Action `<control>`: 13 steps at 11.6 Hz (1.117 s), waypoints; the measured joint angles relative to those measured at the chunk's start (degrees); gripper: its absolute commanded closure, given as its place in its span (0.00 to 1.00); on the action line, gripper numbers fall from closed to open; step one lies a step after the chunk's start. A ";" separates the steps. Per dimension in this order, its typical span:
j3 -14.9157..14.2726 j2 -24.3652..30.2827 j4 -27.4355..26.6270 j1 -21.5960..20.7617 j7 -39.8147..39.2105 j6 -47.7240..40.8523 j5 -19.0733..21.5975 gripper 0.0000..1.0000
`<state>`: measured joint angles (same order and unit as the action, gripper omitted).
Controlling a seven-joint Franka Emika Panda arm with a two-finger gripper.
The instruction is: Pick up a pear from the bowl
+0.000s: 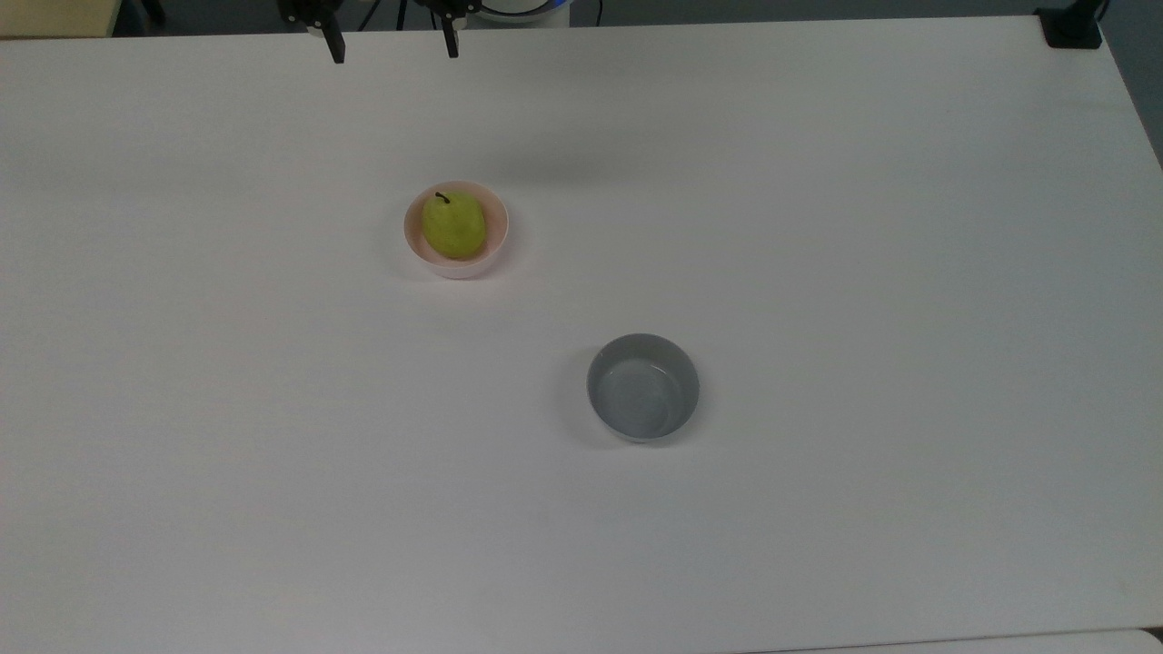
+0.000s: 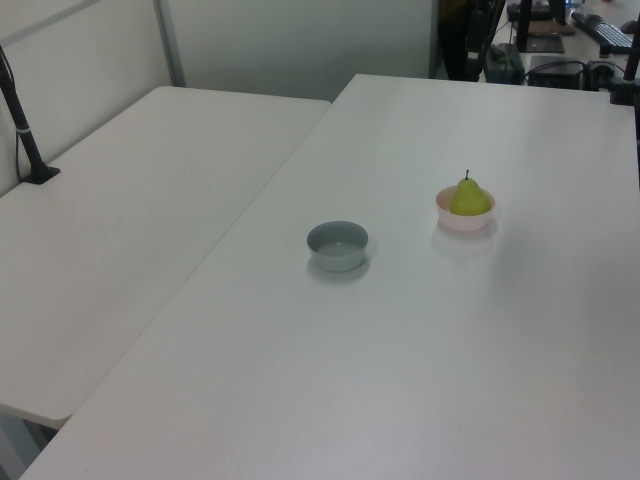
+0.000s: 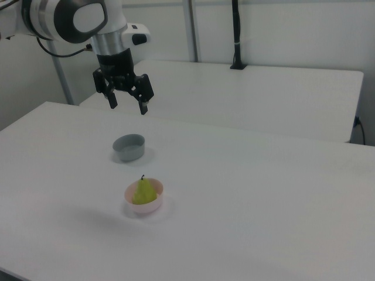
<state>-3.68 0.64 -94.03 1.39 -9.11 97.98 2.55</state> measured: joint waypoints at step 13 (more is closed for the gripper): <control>0.00 0.00 0.00 0.22 -1.65 0.00 0.00 0.00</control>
<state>-3.68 0.64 -94.03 1.61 -10.76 97.98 2.55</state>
